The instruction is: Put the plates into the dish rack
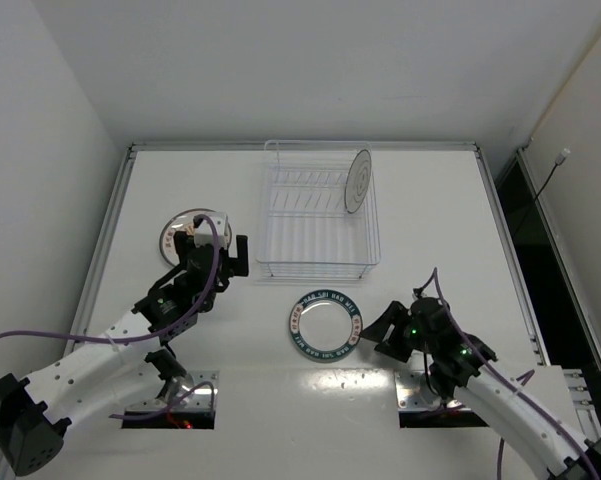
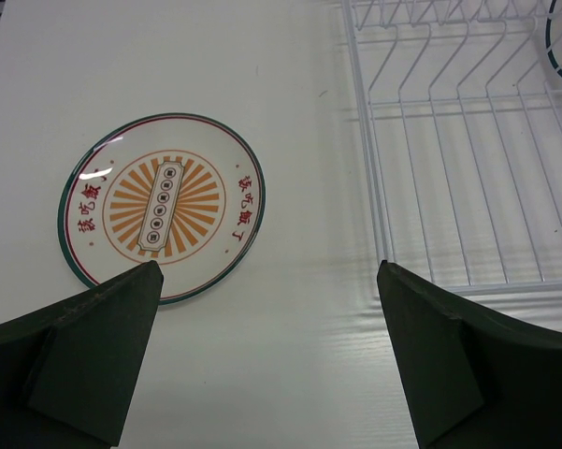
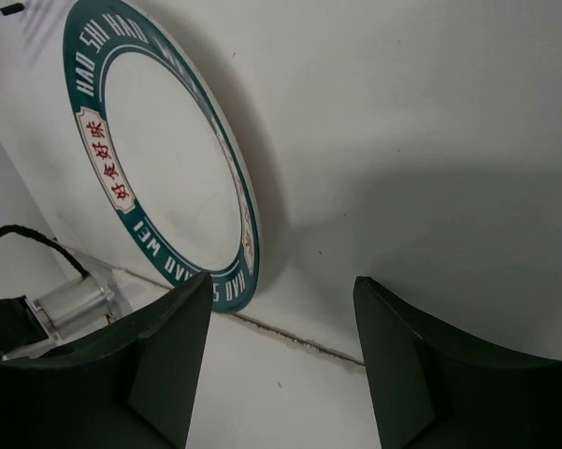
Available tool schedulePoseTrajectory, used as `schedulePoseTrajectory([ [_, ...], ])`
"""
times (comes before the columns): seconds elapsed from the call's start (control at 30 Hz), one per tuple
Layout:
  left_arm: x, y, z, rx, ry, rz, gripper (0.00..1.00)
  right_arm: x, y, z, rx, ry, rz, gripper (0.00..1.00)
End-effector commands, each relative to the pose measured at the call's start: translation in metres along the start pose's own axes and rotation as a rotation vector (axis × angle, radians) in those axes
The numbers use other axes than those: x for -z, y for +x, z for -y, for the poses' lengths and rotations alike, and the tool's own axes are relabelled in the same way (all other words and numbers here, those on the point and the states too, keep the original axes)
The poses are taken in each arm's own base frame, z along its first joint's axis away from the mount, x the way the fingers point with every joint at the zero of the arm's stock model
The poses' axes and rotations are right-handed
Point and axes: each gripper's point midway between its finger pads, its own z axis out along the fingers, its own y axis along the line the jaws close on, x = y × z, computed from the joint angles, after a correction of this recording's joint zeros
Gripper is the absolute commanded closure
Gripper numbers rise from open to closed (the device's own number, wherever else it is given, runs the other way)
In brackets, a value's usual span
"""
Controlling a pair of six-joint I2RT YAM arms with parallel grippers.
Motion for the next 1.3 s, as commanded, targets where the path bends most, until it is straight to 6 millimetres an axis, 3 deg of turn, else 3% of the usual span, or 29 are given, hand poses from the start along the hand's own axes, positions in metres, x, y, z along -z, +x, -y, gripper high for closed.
schedulePoseTrajectory([
  [0.0, 0.004, -0.020, 0.002, 0.030, 0.008, 0.048, 0.00, -0.025, 0.013, 0.014, -0.070, -0.042, -0.030, 0.41],
  [0.2, 0.004, -0.020, 0.002, 0.030, 0.008, 0.048, 0.00, -0.035, 0.015, 0.022, -0.101, -0.019, -0.015, 0.41],
  [0.23, 0.004, -0.020, 0.002, 0.030, 0.008, 0.048, 0.00, -0.036, 0.016, 0.015, -0.078, -0.046, -0.015, 0.41],
  [0.27, 0.004, -0.020, 0.002, 0.030, 0.008, 0.048, 0.00, -0.038, 0.025, 0.033, -0.081, 0.024, -0.047, 0.41],
  [0.3, 0.004, -0.020, 0.002, 0.030, 0.008, 0.048, 0.00, -0.038, 0.028, 0.038, -0.077, 0.048, -0.063, 0.41],
  [0.5, 0.004, -0.020, 0.002, 0.030, 0.008, 0.048, 0.00, -0.046, 0.046, 0.054, -0.017, 0.176, -0.121, 0.43],
  [0.57, 0.006, -0.020, 0.001, 0.029, 0.008, 0.047, 0.00, -0.049, 0.051, 0.051, -0.024, 0.181, -0.130, 0.51],
  [0.6, 0.006, -0.020, 0.001, 0.029, 0.008, 0.047, 0.00, -0.049, 0.052, 0.055, -0.024, 0.199, -0.124, 0.70],
  [0.7, 0.006, -0.020, -0.001, 0.029, -0.001, 0.049, 0.00, -0.051, 0.057, 0.057, -0.027, 0.235, -0.119, 1.00],
  [0.8, 0.006, -0.020, -0.001, 0.029, -0.001, 0.049, 0.00, -0.048, 0.060, 0.057, -0.002, 0.257, -0.104, 1.00],
  [0.93, 0.007, -0.022, -0.001, 0.035, 0.001, 0.056, 0.00, -0.034, 0.053, 0.030, 0.101, 0.264, -0.045, 1.00],
  [1.0, 0.007, -0.022, -0.001, 0.035, 0.001, 0.056, 0.00, -0.018, 0.054, -0.023, 0.135, 0.131, -0.031, 1.00],
  [1.03, 0.008, -0.024, -0.002, 0.041, 0.002, 0.063, 0.00, -0.011, 0.047, -0.035, 0.151, 0.111, 0.009, 1.00],
  [1.07, 0.008, -0.024, -0.002, 0.041, 0.002, 0.063, 0.00, 0.001, 0.048, -0.029, 0.210, 0.155, 0.006, 1.00],
  [1.1, 0.008, -0.025, -0.004, 0.050, -0.010, 0.065, 0.00, 0.010, 0.045, -0.039, 0.225, 0.147, 0.024, 1.00],
  [1.13, 0.008, -0.023, -0.004, 0.045, -0.011, 0.058, 0.00, 0.023, 0.037, -0.070, 0.234, 0.095, 0.067, 1.00],
  [1.17, 0.008, -0.023, -0.004, 0.045, -0.011, 0.058, 0.00, 0.034, 0.036, -0.068, 0.294, 0.125, 0.067, 1.00],
  [1.2, 0.008, -0.023, -0.006, 0.045, -0.022, 0.060, 0.00, 0.049, 0.030, -0.099, 0.301, 0.067, 0.102, 1.00],
  [1.27, 0.009, -0.025, -0.008, 0.051, -0.029, 0.069, 0.00, 0.062, 0.022, -0.107, 0.378, 0.109, 0.131, 1.00],
])
